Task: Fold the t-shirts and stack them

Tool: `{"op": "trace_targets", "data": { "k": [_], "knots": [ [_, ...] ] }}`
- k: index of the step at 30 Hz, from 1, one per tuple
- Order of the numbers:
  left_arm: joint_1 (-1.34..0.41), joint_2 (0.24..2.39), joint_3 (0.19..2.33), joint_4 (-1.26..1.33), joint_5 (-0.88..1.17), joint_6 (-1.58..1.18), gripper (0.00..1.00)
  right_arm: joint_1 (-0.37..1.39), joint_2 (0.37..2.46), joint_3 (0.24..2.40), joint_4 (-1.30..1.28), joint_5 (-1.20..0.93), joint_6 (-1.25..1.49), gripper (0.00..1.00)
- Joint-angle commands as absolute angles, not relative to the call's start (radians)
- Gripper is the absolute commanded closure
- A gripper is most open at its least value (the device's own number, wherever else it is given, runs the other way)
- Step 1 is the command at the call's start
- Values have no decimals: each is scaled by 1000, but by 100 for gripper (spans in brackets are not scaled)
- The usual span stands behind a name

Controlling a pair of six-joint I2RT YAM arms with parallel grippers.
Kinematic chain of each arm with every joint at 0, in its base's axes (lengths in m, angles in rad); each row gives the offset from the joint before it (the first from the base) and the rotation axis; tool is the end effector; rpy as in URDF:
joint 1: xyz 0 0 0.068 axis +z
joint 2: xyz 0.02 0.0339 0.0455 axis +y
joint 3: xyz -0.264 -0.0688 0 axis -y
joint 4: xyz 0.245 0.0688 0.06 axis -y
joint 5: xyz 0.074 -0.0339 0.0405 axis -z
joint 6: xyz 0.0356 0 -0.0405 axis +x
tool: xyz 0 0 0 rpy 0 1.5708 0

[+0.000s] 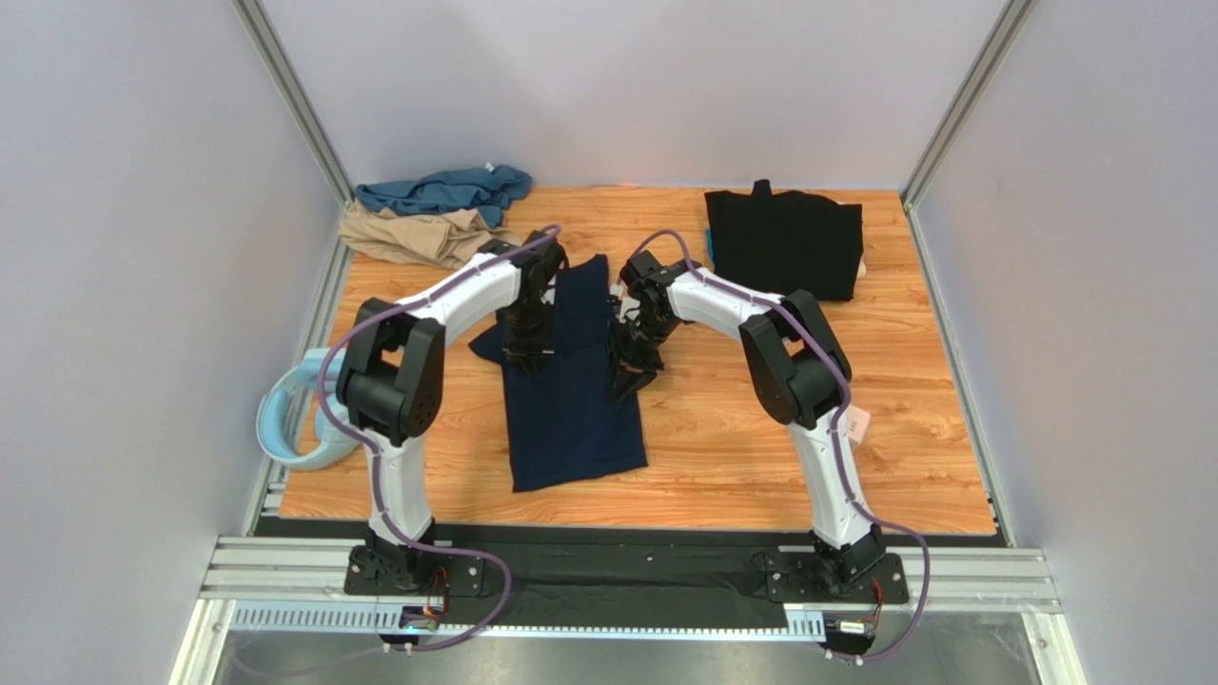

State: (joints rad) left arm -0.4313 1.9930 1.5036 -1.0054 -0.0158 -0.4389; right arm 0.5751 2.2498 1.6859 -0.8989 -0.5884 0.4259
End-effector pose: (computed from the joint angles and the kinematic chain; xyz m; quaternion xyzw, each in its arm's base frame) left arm 0.3463 -0.1587 0.1828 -0.0041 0.9992 -0.0089 0.0378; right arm 0.3552 0.2538 0.1357 0.0868 -0.9518 -0.2788 0.0936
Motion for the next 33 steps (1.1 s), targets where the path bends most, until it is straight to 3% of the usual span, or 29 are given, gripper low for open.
{"op": "trace_targets", "data": {
  "k": [1,3,5,12,16,33],
  "knots": [
    [-408,1827,1538,-986,-6,-391,72,572,2116,1694,-871,-566,428,70],
    [-393,1786,1543,-997,35,-393,71,571,2068,1671,-882,-571,416,68],
    [-379,1763,1526,-1038,55,-413,58,571,2018,1625,-911,-574,381,66],
    [-365,1504,1091,-907,221,-593,57,571,1843,1263,-867,-522,339,57],
    [-365,1413,860,-822,293,-682,57,571,1793,1164,-836,-537,345,56],
    [-365,1394,741,-793,290,-735,57,571,1899,1178,-742,-640,334,54]
  ]
}}
